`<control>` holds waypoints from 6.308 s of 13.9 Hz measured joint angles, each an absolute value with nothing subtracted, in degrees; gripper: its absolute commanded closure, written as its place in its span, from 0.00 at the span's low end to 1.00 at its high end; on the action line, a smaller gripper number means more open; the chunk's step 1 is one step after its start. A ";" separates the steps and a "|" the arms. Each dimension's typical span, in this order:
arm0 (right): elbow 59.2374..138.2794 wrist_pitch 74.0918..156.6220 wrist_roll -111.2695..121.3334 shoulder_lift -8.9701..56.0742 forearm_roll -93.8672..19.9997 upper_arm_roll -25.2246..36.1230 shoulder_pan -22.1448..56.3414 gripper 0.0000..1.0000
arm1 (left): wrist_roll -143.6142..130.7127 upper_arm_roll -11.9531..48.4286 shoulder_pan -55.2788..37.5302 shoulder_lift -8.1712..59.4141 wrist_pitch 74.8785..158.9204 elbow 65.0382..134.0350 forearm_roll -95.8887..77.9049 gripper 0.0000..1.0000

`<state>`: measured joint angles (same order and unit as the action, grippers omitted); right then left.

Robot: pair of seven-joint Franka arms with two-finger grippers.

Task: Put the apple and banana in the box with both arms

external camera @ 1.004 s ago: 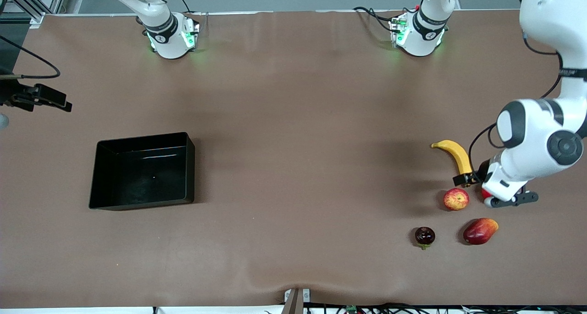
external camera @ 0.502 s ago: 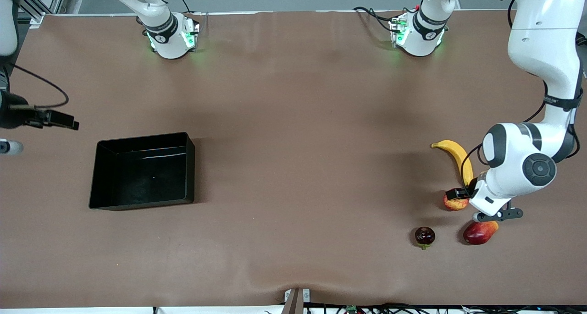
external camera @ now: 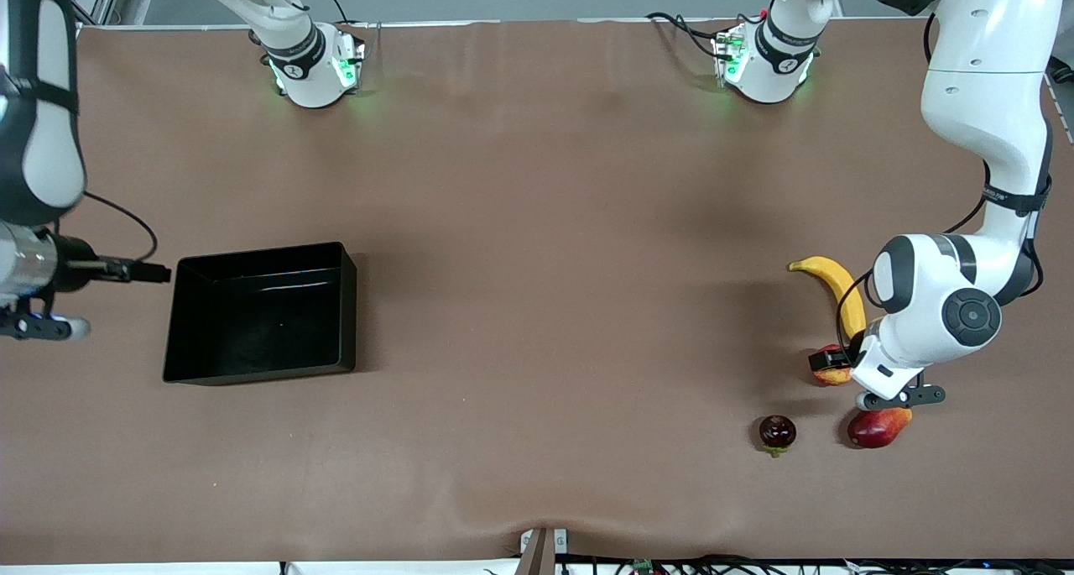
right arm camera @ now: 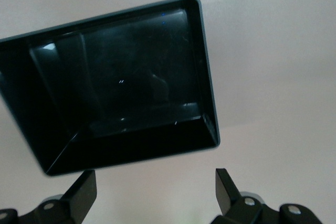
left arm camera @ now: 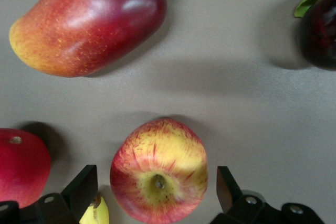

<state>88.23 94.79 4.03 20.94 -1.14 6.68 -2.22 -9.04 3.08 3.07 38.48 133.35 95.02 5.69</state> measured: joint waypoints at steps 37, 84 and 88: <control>87.37 112.82 26.30 39.56 -1.71 5.87 -7.50 1.00 | -37.50 21.75 1.01 25.70 113.73 93.53 5.69 1.00; 83.41 121.45 -28.87 42.79 -21.62 7.85 41.03 0.52 | -71.76 27.12 -10.65 39.11 112.88 87.09 4.82 1.00; 83.40 127.24 -28.87 42.84 -21.68 7.89 41.03 0.00 | -76.58 27.11 -10.69 40.06 112.98 89.64 7.72 1.00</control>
<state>83.40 127.24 -28.87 42.84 -21.68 7.89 41.03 -76.58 27.11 -10.69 40.06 112.98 89.64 7.72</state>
